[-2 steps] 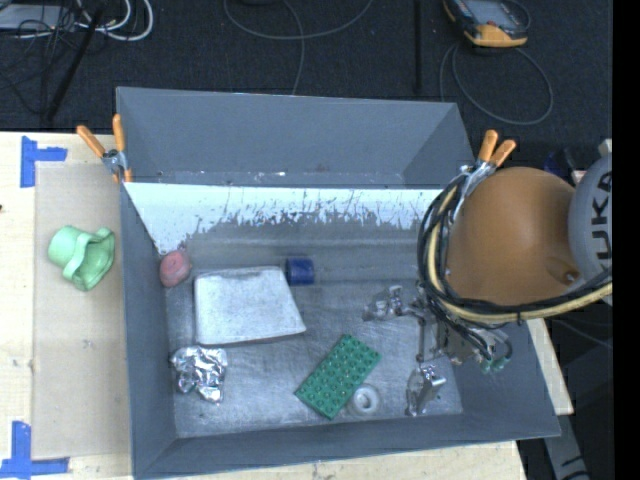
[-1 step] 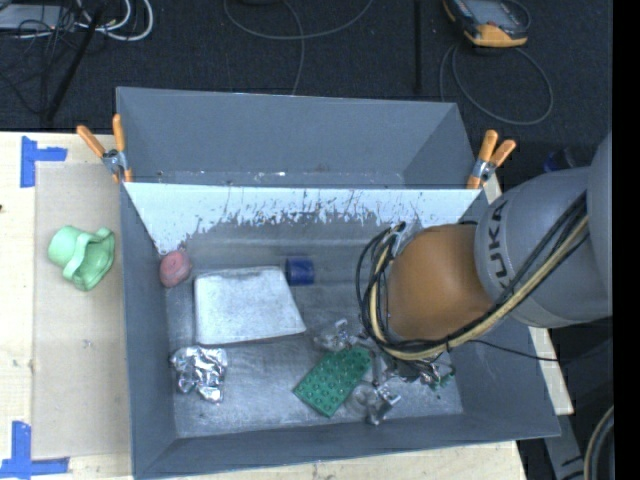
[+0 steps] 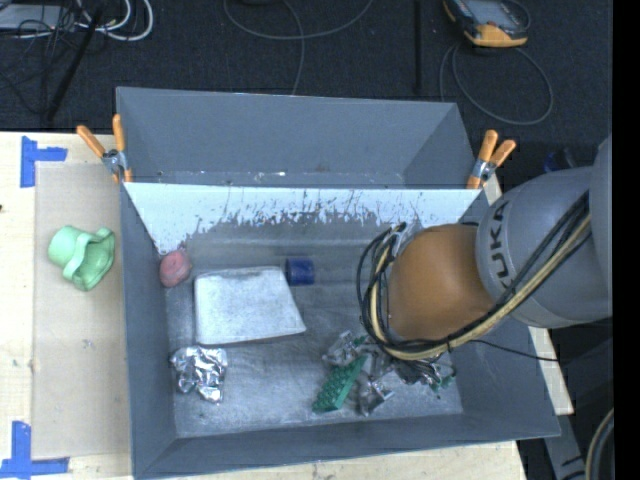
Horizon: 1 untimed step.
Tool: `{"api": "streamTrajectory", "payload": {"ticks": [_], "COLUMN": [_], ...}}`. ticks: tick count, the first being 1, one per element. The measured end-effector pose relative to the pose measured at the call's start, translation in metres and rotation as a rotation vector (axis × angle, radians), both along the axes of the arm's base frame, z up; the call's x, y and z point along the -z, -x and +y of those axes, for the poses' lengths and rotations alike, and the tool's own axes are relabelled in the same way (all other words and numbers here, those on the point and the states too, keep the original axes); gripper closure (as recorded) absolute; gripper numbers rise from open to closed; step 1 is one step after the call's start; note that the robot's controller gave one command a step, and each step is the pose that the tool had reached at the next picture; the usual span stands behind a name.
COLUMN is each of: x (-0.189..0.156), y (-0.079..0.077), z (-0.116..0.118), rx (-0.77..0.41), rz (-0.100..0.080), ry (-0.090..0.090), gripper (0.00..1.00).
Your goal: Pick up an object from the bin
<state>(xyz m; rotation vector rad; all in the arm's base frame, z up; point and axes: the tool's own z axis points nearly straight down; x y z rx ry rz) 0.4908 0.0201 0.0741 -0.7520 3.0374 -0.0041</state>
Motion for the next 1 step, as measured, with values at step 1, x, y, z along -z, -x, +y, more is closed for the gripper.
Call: {"api": "streamTrajectory", "payload": {"ticks": [1], "x": [-0.1342], "y": [-0.0067], "z": [0.0312], "rx": [-0.003], "rz": [0.006], "ry": [-0.001], "gripper": [1.00]}}
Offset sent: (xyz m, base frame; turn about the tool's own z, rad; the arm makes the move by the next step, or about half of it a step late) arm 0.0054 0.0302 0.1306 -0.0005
